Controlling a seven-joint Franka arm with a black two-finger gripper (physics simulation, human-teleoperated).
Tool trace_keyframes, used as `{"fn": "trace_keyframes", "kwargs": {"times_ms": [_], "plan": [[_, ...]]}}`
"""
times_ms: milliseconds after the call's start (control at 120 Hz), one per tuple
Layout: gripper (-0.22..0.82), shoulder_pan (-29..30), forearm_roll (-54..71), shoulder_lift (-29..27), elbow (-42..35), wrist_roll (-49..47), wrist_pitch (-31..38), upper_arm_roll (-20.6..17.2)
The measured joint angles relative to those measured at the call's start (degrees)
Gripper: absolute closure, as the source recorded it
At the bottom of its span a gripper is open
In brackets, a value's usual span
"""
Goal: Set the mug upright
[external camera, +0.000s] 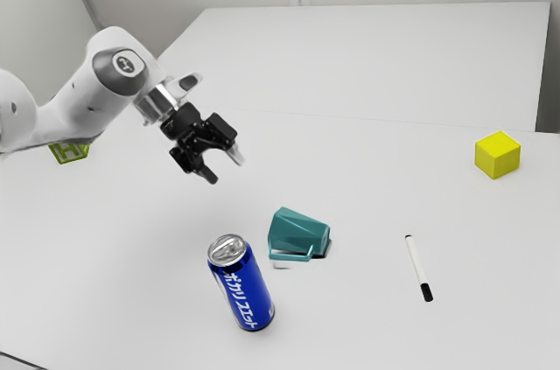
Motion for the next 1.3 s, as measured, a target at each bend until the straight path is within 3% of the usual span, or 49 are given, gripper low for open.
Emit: {"fn": "trace_keyframes", "kwargs": {"times_ms": [325, 650, 1300], "plan": [[0.02, -1.0, -16.7, 6.9, -4.0, 1.5, 1.8, 1.0], [0.03, -2.5, -18.6, 10.5, -4.9, 6.2, 3.5, 1.1], [0.06, -6.8, -21.9, 12.6, -4.9, 12.6, 6.3, 0.5]]}}
